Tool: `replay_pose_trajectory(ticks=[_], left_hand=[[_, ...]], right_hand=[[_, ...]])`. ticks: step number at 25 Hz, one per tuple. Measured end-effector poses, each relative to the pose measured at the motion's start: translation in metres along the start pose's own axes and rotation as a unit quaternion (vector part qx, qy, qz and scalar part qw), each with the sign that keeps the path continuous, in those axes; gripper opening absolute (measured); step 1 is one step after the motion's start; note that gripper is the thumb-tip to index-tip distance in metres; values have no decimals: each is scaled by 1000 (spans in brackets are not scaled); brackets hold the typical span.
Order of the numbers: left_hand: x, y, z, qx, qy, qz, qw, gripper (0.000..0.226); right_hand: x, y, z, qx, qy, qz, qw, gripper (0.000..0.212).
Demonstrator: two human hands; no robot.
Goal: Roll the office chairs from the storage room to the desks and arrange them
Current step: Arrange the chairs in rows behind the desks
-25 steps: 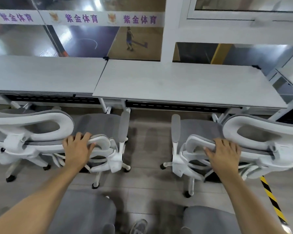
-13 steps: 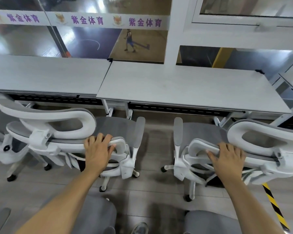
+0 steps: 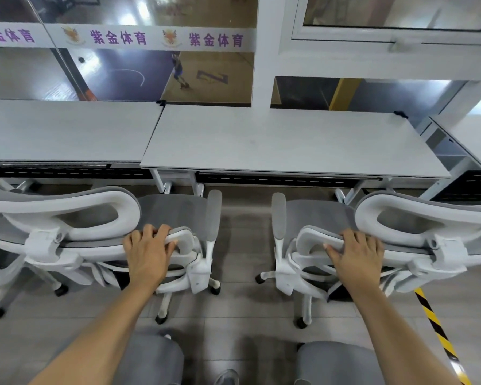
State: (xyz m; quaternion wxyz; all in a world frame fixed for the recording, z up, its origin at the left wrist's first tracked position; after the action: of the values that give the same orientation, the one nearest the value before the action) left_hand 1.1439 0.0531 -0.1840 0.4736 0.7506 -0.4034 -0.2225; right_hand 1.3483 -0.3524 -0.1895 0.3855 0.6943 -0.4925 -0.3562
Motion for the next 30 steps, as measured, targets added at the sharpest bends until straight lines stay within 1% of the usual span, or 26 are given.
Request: replay_pose_trajectory(ticks=[7, 11, 13, 16, 18, 20, 22, 24, 27, 30], left_hand=[[5, -2, -5, -4, 7, -1, 1000, 28], [7, -1, -1, -12, 4, 4, 1000, 34], [6, 0, 1, -10, -3, 14, 1000, 38], [4, 5, 3, 3, -8, 39, 999, 38], [7, 9, 5, 8, -13, 63, 998, 38], [13, 14, 5, -3, -15, 82, 997, 38], [23, 25, 8, -19, -16, 95, 995, 38], [35, 43, 17, -22, -17, 117, 993, 36], [48, 77, 41, -33, -14, 144, 989, 32], [51, 120, 84, -30, -14, 153, 988, 29]], right_hand=[[0, 4, -1, -5, 0, 0, 1000, 40], [-1, 5, -2, 3, 2, -1, 1000, 38], [-3, 5, -3, -5, -1, 5, 1000, 39], [-5, 8, -3, -16, 0, 5, 1000, 38], [-6, 15, 0, -6, 4, -10, 1000, 34], [-8, 25, 4, 3, -10, -34, 999, 32], [-9, 38, 9, -4, -20, -47, 999, 34], [-11, 54, 17, -15, -10, -51, 999, 37], [-20, 81, 31, -27, -6, -98, 995, 39], [-33, 112, 60, -39, 22, -144, 989, 39]])
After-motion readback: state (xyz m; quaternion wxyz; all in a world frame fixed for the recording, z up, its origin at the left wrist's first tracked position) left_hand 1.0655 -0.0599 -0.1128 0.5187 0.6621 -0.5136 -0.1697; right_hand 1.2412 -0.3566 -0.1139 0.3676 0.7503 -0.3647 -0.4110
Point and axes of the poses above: each hand's wrist, its own z-axis away from the middle knuckle, its own y-axis out of the back of the hand, x = y × z, the point moved 1 cm from there along -z, towards the middle knuckle, and after that the axes turned 14 degrees about x, right-handed, at the moved point
